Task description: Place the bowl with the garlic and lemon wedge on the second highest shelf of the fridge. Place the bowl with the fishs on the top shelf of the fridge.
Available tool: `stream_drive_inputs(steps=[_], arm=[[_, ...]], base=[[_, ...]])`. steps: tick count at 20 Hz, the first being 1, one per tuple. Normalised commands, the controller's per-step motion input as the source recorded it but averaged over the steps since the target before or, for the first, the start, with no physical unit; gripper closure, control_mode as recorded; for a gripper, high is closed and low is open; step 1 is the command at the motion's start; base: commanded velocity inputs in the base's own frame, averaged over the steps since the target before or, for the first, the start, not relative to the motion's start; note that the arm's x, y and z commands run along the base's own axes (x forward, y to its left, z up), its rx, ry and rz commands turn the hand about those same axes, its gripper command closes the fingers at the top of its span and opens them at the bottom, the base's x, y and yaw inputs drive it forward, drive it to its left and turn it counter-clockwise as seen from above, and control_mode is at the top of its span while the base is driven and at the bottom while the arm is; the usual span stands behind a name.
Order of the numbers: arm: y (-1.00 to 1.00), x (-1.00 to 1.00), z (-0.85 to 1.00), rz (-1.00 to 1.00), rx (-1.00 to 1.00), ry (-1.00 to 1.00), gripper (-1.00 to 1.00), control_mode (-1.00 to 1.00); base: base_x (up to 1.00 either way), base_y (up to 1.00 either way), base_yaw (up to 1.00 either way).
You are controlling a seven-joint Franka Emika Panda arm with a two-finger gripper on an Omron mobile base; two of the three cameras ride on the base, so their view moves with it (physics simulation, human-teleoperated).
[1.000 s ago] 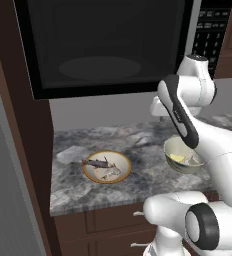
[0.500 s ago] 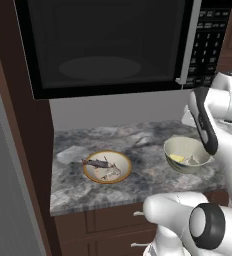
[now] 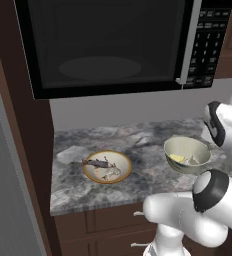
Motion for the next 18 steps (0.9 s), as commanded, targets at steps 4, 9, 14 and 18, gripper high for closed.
stream_drive_inputs(steps=[4,9,14,18], arm=[[-0.03,0.06,-0.83,-0.17,0.06,-0.05,-1.00,-1.00],[0.00,0.43,-0.50,-0.09,0.00,-0.17,-1.00,-1.00],[0.00,0.47,-0.39,-0.03,0.00,-0.06,-1.00,-1.00],[0.00,0.45,-0.36,-0.01,0.00,0.00,-1.00,-1.00]], base=[[0.00,0.00,0.00],[0.00,0.00,0.00],[0.00,0.00,0.00],[0.00,0.00,0.00]])
